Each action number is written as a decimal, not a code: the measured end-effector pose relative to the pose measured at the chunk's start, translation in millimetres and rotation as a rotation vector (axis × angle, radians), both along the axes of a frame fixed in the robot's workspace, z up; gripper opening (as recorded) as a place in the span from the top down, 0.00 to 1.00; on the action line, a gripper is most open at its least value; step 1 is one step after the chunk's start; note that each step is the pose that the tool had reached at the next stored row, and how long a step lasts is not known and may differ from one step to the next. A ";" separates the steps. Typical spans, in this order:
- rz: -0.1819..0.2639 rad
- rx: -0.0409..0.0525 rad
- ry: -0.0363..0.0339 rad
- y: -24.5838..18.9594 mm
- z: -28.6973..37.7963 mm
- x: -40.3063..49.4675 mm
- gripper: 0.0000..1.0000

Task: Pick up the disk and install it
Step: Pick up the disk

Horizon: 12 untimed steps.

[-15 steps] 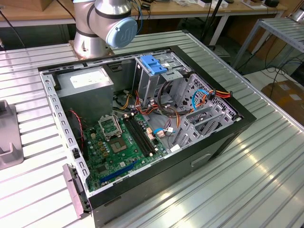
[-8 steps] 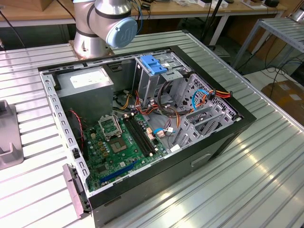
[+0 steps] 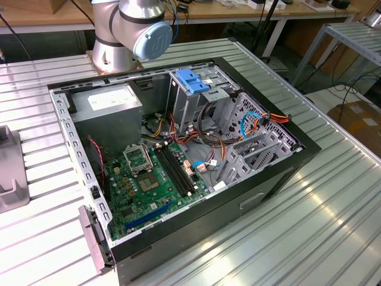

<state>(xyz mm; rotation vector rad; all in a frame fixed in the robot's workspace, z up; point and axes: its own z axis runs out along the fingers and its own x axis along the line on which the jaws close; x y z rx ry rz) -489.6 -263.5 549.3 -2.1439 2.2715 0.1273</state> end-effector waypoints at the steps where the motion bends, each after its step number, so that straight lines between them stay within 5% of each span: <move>1: 0.000 -0.0001 0.0001 -0.5 0.0 0.0 0.63; 12: 0.000 -0.0001 0.0001 -7.7 0.0 1.0 0.63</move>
